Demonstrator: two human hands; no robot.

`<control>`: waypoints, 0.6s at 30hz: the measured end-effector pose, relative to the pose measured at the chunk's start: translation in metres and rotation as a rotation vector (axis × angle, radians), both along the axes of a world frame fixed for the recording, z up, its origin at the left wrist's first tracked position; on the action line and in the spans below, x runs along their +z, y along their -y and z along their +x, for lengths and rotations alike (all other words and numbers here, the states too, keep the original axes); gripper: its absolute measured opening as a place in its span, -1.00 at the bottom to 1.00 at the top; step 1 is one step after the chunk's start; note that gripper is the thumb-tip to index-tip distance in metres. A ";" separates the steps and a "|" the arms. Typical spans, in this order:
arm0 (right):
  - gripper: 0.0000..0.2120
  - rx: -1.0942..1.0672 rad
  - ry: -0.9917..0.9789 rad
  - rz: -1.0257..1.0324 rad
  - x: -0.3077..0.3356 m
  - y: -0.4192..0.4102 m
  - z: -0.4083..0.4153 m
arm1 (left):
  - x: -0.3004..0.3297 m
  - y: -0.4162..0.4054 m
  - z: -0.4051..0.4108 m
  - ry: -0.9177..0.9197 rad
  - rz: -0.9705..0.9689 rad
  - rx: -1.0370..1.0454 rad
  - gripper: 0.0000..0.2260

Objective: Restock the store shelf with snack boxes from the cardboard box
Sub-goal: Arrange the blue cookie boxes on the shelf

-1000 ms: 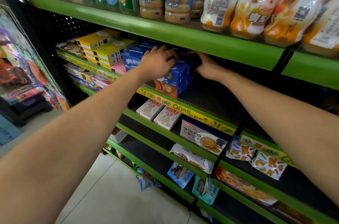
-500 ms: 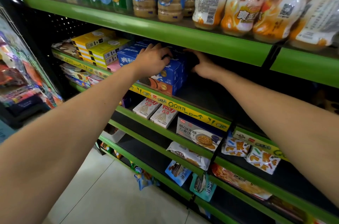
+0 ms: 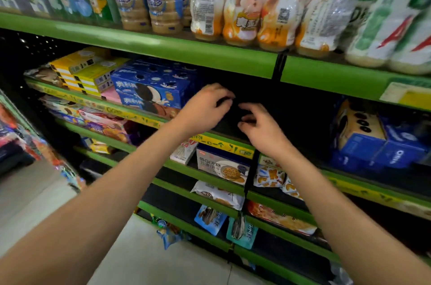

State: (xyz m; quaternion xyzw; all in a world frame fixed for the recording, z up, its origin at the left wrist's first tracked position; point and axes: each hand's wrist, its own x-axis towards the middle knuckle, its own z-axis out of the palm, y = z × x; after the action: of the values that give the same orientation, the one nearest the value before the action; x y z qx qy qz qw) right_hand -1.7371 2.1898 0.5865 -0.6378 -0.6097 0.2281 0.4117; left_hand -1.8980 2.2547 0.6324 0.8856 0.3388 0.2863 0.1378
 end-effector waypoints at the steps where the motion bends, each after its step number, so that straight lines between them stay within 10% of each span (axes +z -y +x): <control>1: -0.55 -0.014 -0.017 -0.001 -0.002 0.015 0.005 | -0.005 0.011 0.011 0.071 -0.100 -0.016 -0.78; 14: -0.61 -0.123 -0.065 0.130 0.004 0.170 0.108 | -0.007 0.113 0.170 0.434 -0.825 -0.119 -0.92; 18: -0.71 -0.157 -0.017 0.212 0.009 0.203 0.136 | -0.005 0.131 0.201 0.476 -0.886 -0.022 -0.57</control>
State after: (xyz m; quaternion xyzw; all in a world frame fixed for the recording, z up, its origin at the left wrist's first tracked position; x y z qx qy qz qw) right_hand -1.6010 1.9873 0.5953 -0.6346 -0.5749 0.1351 0.4985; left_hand -1.6967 2.1232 0.6276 0.6556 0.3775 0.3074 0.5772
